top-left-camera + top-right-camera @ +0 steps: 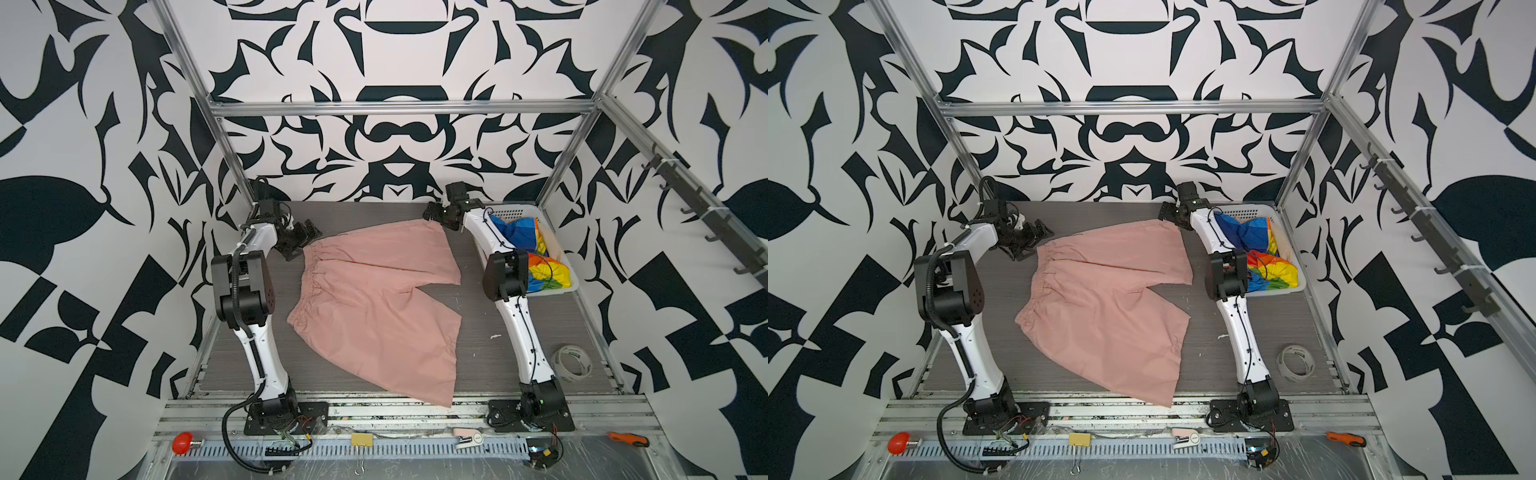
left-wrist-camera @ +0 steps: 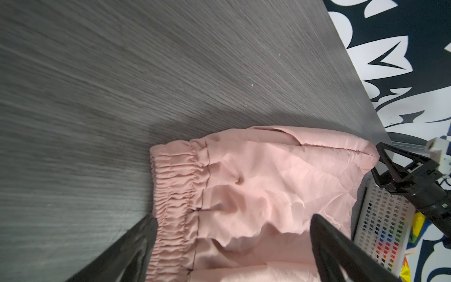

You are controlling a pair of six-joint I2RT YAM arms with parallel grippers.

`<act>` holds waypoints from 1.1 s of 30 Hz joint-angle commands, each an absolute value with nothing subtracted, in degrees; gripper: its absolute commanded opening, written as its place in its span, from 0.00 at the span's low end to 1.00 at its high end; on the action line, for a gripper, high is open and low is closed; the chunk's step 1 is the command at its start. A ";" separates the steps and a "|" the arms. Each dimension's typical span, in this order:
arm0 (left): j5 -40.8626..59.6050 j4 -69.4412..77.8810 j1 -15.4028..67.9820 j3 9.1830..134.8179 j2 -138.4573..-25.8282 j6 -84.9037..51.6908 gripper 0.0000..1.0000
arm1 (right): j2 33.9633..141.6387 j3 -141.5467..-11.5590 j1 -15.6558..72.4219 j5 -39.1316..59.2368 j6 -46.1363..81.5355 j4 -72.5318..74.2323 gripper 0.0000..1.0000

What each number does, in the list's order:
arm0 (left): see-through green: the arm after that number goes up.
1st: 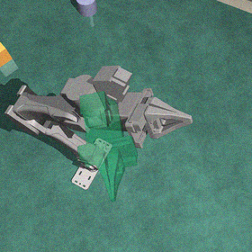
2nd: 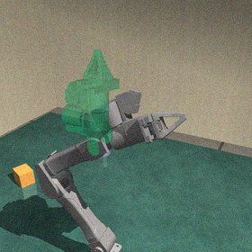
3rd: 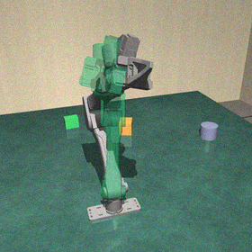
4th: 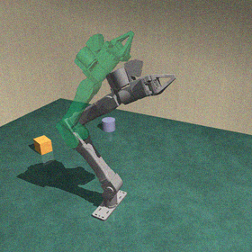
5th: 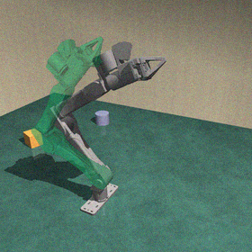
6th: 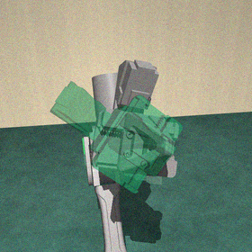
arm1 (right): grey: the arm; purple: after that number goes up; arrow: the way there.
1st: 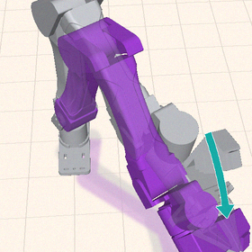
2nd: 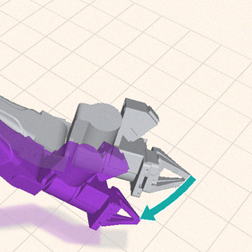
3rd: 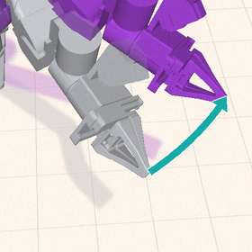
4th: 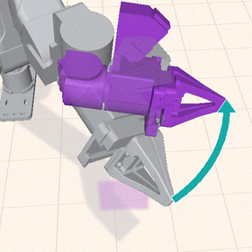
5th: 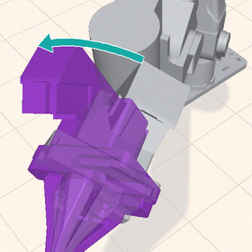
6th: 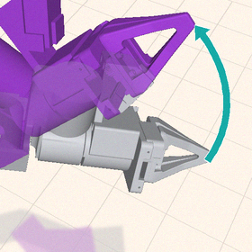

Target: Fold and stack the shorts

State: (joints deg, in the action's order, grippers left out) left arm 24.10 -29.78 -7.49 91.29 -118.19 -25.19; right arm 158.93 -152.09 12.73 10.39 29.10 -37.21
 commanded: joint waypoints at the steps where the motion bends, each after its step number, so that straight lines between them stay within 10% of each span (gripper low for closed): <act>1: 25.14 -30.23 -7.47 89.51 -116.10 -24.66 0.99 | 159.99 -154.35 13.30 9.91 31.86 -35.99 0.80; 16: 23.25 -34.01 -10.99 94.95 -121.16 -23.64 0.99 | 159.81 -154.36 14.11 9.36 34.30 -35.21 0.09; 33: 26.82 -36.58 -10.22 101.53 -129.35 -19.96 0.77 | 156.28 -153.40 13.98 11.21 33.57 -35.43 0.00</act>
State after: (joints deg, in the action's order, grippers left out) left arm 25.21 -35.11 -10.59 100.49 -128.66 -20.95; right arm 161.40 -153.34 13.87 10.50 33.89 -34.92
